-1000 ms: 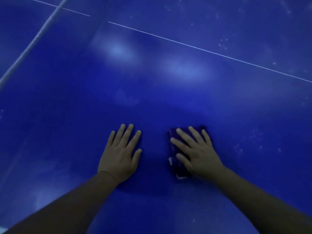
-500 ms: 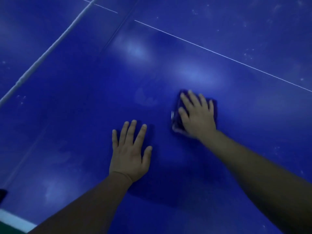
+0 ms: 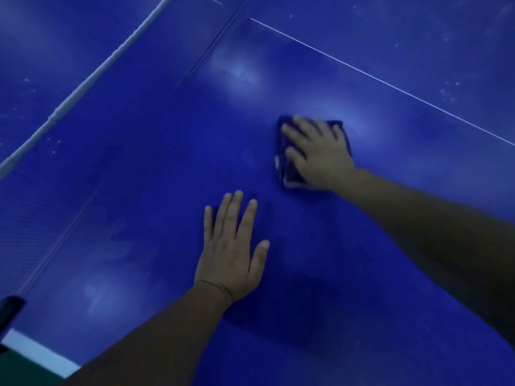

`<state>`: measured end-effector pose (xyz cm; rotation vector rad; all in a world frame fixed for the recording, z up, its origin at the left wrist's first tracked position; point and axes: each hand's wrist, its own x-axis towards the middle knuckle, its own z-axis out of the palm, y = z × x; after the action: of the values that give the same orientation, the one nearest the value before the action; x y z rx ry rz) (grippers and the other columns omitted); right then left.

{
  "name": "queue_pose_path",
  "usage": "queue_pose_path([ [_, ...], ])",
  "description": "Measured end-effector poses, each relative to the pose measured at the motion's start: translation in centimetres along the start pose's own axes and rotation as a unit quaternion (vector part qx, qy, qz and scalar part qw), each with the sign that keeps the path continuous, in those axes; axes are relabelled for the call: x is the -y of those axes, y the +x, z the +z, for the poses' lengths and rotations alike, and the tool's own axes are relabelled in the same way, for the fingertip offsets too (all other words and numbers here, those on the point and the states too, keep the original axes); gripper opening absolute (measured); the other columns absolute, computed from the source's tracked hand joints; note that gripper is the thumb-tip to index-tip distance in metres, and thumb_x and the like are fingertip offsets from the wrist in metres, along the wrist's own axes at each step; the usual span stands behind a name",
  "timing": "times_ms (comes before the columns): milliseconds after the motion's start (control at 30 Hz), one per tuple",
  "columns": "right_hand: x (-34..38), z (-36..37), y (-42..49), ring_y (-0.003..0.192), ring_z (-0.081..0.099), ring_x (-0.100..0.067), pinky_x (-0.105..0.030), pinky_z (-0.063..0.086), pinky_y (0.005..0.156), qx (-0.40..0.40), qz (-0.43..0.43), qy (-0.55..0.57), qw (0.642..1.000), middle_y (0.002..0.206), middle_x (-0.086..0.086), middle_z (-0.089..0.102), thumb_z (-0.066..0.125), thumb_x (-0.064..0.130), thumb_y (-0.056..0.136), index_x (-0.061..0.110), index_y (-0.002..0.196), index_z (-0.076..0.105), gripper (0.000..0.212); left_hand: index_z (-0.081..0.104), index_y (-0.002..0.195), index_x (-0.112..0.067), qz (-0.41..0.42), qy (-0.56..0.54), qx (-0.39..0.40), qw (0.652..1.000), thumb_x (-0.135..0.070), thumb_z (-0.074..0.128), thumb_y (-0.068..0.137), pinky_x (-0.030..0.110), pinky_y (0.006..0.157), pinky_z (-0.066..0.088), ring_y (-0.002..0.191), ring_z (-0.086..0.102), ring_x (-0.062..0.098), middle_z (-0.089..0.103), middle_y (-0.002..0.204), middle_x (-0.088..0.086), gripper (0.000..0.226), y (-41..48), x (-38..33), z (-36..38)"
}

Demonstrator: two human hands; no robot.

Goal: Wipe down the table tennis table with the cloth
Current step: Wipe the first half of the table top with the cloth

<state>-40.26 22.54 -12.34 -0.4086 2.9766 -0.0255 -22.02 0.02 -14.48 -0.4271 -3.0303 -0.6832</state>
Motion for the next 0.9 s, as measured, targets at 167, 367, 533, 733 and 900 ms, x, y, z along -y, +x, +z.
queue_pose_path([
  [167,4.4,0.0,2.2,0.153,0.011,-0.034,-0.067,0.006,0.119,-0.005,0.090,0.073,0.993,0.169,0.011,0.010,0.028,0.055,0.101,0.043,0.157,0.022,0.058,0.028,0.156,-0.013,0.013,-0.020,0.001,1.000,-0.049,0.030,0.102,0.057,0.123,0.003,0.155,0.006,0.025,0.017,0.166,0.012,0.065,0.0,0.0,-0.2],
  [367,3.2,4.0,-24.5,0.154,0.017,-0.029,-0.064,0.017,0.118,0.007,-0.079,0.037,0.996,0.168,0.009,0.014,0.028,0.057,0.104,0.045,0.157,0.024,0.054,0.041,0.150,-0.014,0.093,-0.024,0.024,0.995,-0.050,0.034,0.101,0.060,0.122,0.006,0.153,0.015,0.030,0.023,0.163,0.013,0.061,-0.4,0.2,-0.5],
  [533,-5.1,1.8,-20.7,0.151,0.021,-0.031,-0.064,0.018,0.117,0.048,0.150,0.026,0.987,0.168,0.012,0.015,0.024,0.061,0.096,0.046,0.155,0.026,0.062,0.044,0.150,-0.016,0.162,0.029,0.096,0.982,-0.051,0.033,0.100,0.061,0.121,0.010,0.150,0.023,0.034,0.029,0.160,0.015,0.063,-0.2,-0.2,-0.7],
  [733,4.1,3.4,-21.6,0.152,0.019,-0.034,-0.066,0.013,0.118,-0.007,0.170,0.038,0.985,0.168,0.008,0.018,0.029,0.060,0.095,0.042,0.154,0.033,0.062,0.033,0.156,-0.015,0.143,0.034,0.147,0.978,-0.053,0.027,0.098,0.048,0.125,0.003,0.152,0.016,0.030,0.023,0.164,0.013,0.069,-0.5,-0.7,-1.5],
  [900,5.9,5.0,-36.2,0.154,0.015,-0.034,-0.067,0.015,0.116,0.035,-0.105,0.030,0.993,0.167,0.010,0.019,0.036,0.064,0.100,0.045,0.154,0.033,0.057,0.036,0.154,-0.013,0.192,0.088,0.153,0.965,-0.051,0.031,0.100,0.058,0.120,0.018,0.151,0.021,0.032,0.027,0.163,0.015,0.066,-6.0,-1.3,-1.7],
])
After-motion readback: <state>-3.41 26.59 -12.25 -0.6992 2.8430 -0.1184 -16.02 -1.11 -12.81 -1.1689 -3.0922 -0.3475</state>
